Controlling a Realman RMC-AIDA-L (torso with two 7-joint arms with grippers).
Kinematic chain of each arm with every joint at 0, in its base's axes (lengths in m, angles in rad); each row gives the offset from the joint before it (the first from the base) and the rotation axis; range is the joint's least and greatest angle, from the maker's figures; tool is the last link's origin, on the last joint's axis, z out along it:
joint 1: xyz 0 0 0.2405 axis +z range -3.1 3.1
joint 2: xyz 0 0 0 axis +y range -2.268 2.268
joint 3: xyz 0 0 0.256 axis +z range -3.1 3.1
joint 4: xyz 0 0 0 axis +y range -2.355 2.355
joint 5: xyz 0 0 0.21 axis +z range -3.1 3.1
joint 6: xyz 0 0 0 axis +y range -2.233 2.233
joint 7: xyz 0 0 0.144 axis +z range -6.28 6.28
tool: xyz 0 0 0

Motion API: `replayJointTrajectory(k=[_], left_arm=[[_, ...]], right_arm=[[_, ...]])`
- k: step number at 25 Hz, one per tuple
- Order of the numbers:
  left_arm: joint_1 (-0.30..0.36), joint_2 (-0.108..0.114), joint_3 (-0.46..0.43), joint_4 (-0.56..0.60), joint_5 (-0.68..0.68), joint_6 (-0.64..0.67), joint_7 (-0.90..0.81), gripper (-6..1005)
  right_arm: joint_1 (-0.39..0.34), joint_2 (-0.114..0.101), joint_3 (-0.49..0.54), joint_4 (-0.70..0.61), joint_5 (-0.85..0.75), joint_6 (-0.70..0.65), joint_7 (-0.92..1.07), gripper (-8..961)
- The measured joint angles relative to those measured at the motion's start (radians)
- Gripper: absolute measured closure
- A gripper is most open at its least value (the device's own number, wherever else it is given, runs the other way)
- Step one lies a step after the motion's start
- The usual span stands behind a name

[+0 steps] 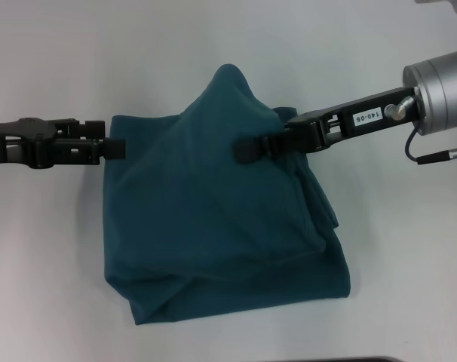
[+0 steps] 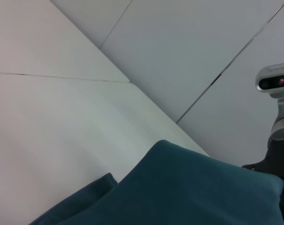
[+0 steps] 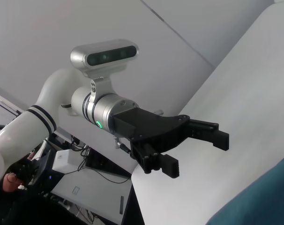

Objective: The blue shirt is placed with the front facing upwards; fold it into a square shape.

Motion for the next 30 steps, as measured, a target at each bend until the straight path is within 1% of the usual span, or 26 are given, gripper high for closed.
replayJointTrajectory(k=[4,11,17,21,25,30], left_arm=[[-0.001,-0.001,0.003,0.0,0.0,-0.005,-0.001,38],[-0.007,-0.002,0.007,0.003,0.002,-0.008,-0.002,36],[-0.012,-0.001,0.009,0.01,0.004,-0.009,-0.002,37],[-0.014,0.001,0.01,0.011,0.004,-0.01,-0.002,37],[-0.015,0.001,0.011,0.011,0.005,-0.012,0.0,37],[-0.016,-0.001,0.011,0.011,0.005,-0.013,0.002,38]], right_arm=[[-0.009,-0.005,0.0,0.003,-0.002,-0.003,0.005,797],[-0.035,-0.007,0.0,0.009,-0.006,-0.015,0.034,789],[-0.088,-0.011,0.0,0.004,-0.006,-0.011,0.115,781],[-0.121,-0.022,0.001,0.006,-0.006,0.016,0.138,776],[-0.145,-0.025,0.001,0.012,-0.006,0.066,0.152,771],[-0.15,-0.03,-0.003,0.041,-0.026,0.098,0.153,765]])
